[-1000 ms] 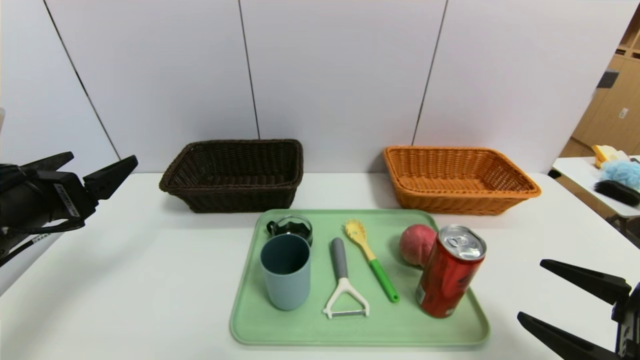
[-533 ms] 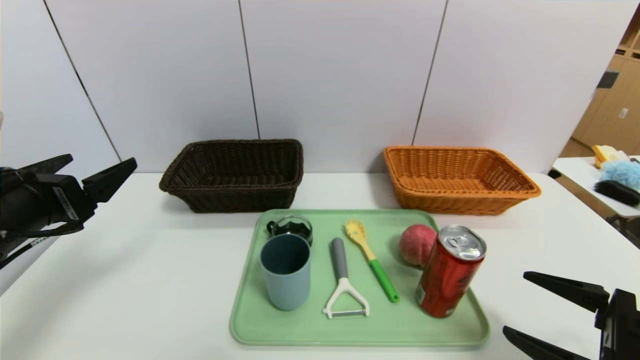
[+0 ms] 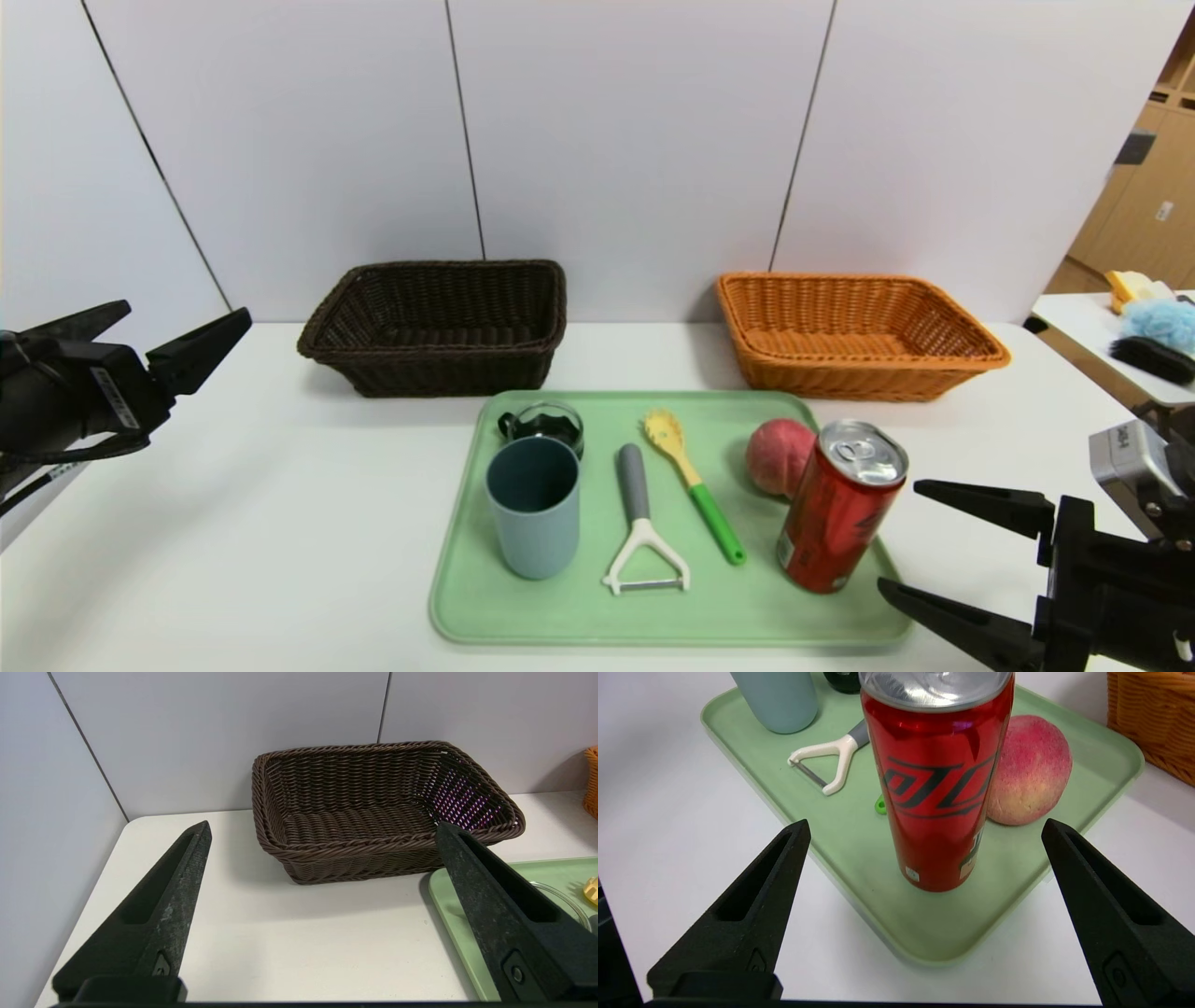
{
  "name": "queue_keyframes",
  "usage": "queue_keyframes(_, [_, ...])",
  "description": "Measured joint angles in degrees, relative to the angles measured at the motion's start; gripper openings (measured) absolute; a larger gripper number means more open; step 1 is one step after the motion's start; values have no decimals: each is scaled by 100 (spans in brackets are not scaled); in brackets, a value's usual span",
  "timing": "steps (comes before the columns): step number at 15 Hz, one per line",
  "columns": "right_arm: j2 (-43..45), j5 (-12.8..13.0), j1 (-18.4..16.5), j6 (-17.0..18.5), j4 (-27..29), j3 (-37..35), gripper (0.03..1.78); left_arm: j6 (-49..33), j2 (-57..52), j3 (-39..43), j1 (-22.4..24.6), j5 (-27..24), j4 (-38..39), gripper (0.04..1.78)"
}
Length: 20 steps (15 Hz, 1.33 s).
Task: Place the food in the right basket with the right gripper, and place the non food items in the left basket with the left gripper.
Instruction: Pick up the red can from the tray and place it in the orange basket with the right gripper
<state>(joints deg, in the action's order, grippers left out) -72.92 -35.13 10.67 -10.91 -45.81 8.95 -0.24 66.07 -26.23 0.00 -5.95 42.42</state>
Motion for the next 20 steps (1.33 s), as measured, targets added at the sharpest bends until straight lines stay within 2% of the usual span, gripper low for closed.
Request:
queue_keyframes(5, [-742,11,219,-11,-590,218,171,51,-26,17,0,0,2,169])
queue_keyframes(16, [-2627,46,473,55,-2890,205,171,49,-48,77,0,2,2,169])
queue_keyframes(17, [-2758,44,488,78,-3174,194,162,49,-59,88,0,2,2,169])
queue_keyframes(18, [-2870,46,499,149,-3472,155,142,49,-65,94,0,0,0,169])
queue_keyframes(20, [-2983,35,507,249,-3651,39,112,51,-78,101,0,0,2,169])
